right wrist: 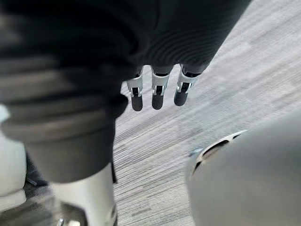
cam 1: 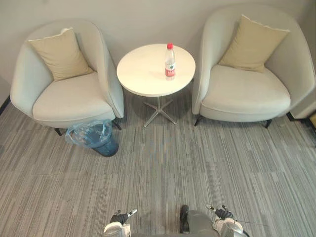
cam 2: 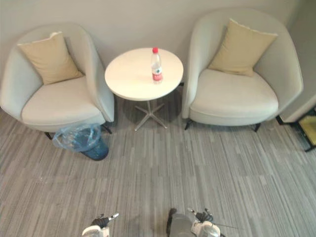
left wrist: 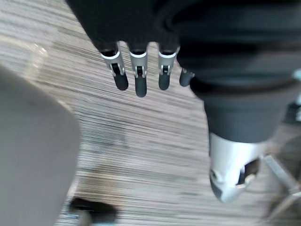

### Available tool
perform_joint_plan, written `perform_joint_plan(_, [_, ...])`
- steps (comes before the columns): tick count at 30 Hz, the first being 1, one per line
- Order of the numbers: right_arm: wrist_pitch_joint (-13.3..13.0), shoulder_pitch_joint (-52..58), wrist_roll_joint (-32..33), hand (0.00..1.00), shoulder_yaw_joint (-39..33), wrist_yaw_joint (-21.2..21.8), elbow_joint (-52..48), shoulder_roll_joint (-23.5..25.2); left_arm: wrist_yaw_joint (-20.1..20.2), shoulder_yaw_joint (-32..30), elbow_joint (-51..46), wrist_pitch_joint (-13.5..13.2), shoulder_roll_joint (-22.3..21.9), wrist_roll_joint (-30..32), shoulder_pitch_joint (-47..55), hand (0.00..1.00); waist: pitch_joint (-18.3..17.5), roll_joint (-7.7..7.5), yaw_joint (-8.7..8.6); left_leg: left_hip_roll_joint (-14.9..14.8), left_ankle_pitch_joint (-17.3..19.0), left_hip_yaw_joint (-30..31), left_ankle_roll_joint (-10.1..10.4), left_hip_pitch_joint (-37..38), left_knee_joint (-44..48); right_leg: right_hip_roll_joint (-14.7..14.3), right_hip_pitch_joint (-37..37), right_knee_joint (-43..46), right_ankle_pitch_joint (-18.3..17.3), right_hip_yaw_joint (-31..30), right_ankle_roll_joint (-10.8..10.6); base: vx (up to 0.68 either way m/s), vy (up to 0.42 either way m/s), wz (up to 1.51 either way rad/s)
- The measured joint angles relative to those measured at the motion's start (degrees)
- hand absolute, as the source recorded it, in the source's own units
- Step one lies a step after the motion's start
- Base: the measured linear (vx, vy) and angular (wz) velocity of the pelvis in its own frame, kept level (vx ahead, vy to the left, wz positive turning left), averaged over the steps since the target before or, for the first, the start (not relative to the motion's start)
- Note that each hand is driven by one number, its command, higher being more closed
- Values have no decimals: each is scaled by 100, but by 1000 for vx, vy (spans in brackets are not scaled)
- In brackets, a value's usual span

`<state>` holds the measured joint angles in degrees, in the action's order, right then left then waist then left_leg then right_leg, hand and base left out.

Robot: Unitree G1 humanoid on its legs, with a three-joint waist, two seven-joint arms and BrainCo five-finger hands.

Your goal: Gather rubbish on tea table into small bin, then transfer packed bag to large trash can.

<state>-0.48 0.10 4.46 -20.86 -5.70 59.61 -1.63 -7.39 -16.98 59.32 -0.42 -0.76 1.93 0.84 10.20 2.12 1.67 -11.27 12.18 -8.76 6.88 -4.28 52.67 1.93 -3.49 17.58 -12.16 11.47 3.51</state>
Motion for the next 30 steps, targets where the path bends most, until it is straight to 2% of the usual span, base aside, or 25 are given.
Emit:
perform_joint_plan(2, [12, -23, 13, 0, 58, -11, 31, 13, -8, 32, -94, -20, -8, -66, -10, 0, 20, -34, 104, -45, 171, -308, -190, -510, -290, 21, 399, -293, 23, 60, -86, 270, -21, -8])
perform_joint_plan(4, [12, -38, 14, 0, 70, -17, 38, 49, -7, 122, -160, -46, 4, -97, -17, 0, 25, -60, 166, 225, 149, -584, -281, -765, -1873, 117, 719, -557, -51, 18, -227, 282, 72, -10])
perform_joint_plan(5, [15, -45, 13, 0, 75, -16, 49, 48, -10, 142, -158, -50, -2, -98, -10, 0, 23, -55, 172, 405, -15, -574, -287, -763, -2741, 149, 820, -643, -93, -15, -307, 347, 135, -10])
perform_joint_plan(6, [9, -66, 13, 0, 71, -15, 85, 43, -15, 153, -138, -51, 5, -119, -12, 0, 25, -51, 183, 533, -423, -497, -316, -741, -3427, 151, 914, -731, -133, -75, -382, 389, 180, -42])
perform_joint_plan(7, [19, -132, 6, 0, 66, -15, 273, 49, -11, 196, -119, -60, 74, -139, -31, 0, 2, -205, 264, 734, -858, -505, -457, -535, -3764, 227, 1028, -890, -153, -356, -510, 403, 179, -38])
perform_joint_plan(8, [30, -159, 4, 0, 60, -15, 318, 99, -10, 268, -99, -55, 147, -126, -32, 0, -68, -234, 273, 829, -821, -520, -498, -511, -3822, 298, 1090, -974, -145, -409, -530, 478, 170, -32])
perform_joint_plan(9, [30, -171, 1, 0, -30, -3, 382, 178, 4, 313, -30, -55, 238, -97, -75, 0, -70, -351, 195, 881, -686, -597, -655, -558, -3629, 375, 1148, -1029, -129, -498, -576, 566, 198, -23])
perform_joint_plan(10, [39, -189, -3, 0, -51, 6, 426, 194, -1, 259, -12, -39, 242, -100, -112, 0, -71, -399, 233, 890, -415, -790, -740, -522, -3405, 478, 1150, -923, -114, -770, -600, 563, 219, -31])
perform_joint_plan(11, [39, -187, -4, 0, -41, 6, 425, 192, 1, 258, -8, -39, 241, -99, -110, 0, -71, -398, 275, 902, -339, -844, -747, -467, -3382, 506, 1134, -816, -116, -872, -605, 420, 207, -53])
perform_joint_plan(12, [40, -182, -10, 0, -37, 7, 422, 188, 0, 259, 25, -35, 227, -100, -106, 0, -73, -383, 317, 929, -223, -963, -770, -267, -3477, 527, 982, -327, -169, -1062, -692, 275, 173, -48])
perform_joint_plan(13, [30, -181, -49, 0, -39, 15, 393, 184, 4, 285, 91, -31, 234, -98, -109, 0, -86, -368, 313, 1004, -175, -977, -787, -37, -3671, 568, 636, 562, -220, -1188, -856, 377, 224, -27])
perform_joint_plan(14, [24, -150, -185, 0, -21, 14, 231, 183, 5, 342, 104, 2, 254, -97, -128, 0, -85, -375, 200, 1115, -119, -933, -814, 256, -3888, 693, 55, 1947, -46, -1251, -1322, 298, 176, 3])
perform_joint_plan(15, [18, -123, -217, 0, 6, 15, 173, 178, 5, 341, 104, 7, 257, -99, -133, 0, -83, -375, 158, 1150, -73, -901, -806, 383, -3947, 730, -146, 2470, 26, -1260, -1409, 319, 139, 22])
perform_joint_plan(17, [3, 13, -218, 0, 81, 33, -30, 153, 1, 308, 162, 36, 245, -101, -125, 0, -58, -313, 151, 1204, 125, -848, -771, 1000, -4145, 906, -696, 3647, -48, -1024, -1255, 362, 65, 12])
perform_joint_plan(18, [-9, 21, -219, 0, 80, 37, -45, 151, 1, 299, 204, 42, 247, -100, -132, 0, -55, -311, 149, 1200, 154, -818, -778, 1170, -4210, 945, -782, 3703, -118, -902, -1186, 331, 18, 18])
perform_joint_plan(20, [-8, 17, -220, 0, 69, 54, -38, 121, 1, 275, 239, 74, 230, -101, -121, 0, -62, -292, 121, 1125, 156, -728, -773, 1620, -4476, 980, -1039, 3342, -379, -474, -931, 302, -57, 34])
perform_joint_plan(22, [-25, 11, -221, 0, 66, 60, -33, 110, 3, 267, 252, 74, 209, -100, -103, 0, -51, -249, 51, 967, 161, -552, -763, 1831, -4630, 851, -1231, 2290, -293, -229, -805, 401, -181, 56])
perform_joint_plan(23, [-26, -8, -211, 0, 16, 60, -31, 104, 2, 260, 264, 74, 209, -99, -94, 0, -49, -248, 25, 887, 192, -435, -711, 1937, -4680, 700, -1306, 1522, -37, -313, -736, 370, -225, 56])
perform_joint_plan(24, [-26, -15, -214, 0, 16, 59, -25, 110, 2, 260, 256, 73, 212, -98, -77, 0, -53, -255, 20, 866, 231, -366, -644, 1967, -4678, 634, -1311, 1131, 167, -384, -710, 422, -272, 51])
perform_joint_plan(25, [-25, 9, -208, 0, 28, 61, 10, 141, 4, 223, 217, 68, 241, -98, -51, 0, -78, -369, 20, 920, 320, -200, -495, 2044, -4676, 566, -1228, 431, 966, -591, -612, 400, -268, 31])
perform_joint_plan(26, [-39, -18, -209, 0, 11, 72, 11, 81, -3, 186, 301, 73, 150, -97, -53, 0, -58, -210, 14, 804, 393, -58, -390, 2124, -4662, 449, -1206, 609, 977, -577, -528, 392, -249, 19])
perform_joint_plan(27, [-37, -40, -211, 0, 35, 69, 15, -6, 7, 62, 328, 66, -19, -88, -16, 0, -126, -32, 43, 655, 372, 22, -368, 2092, -4583, 344, -1189, 677, 782, -569, -473, 355, -238, 6])
perform_joint_plan(29, [-39, -57, -209, 0, 38, 67, 36, -75, 13, -4, 325, 73, -122, -83, 0, 0, -133, 115, -5, 468, 336, 171, -305, 1948, -4099, 292, -1037, 736, 466, -328, -372, 366, -273, 34])
perform_joint_plan(30, [-40, -18, -209, 0, 38, 67, 33, -78, 21, -9, 303, 73, -118, -79, -25, 0, -126, 115, -36, 339, 287, 267, -219, 1602, -3287, 233, -805, 602, 359, -235, -331, 309, -258, 55])
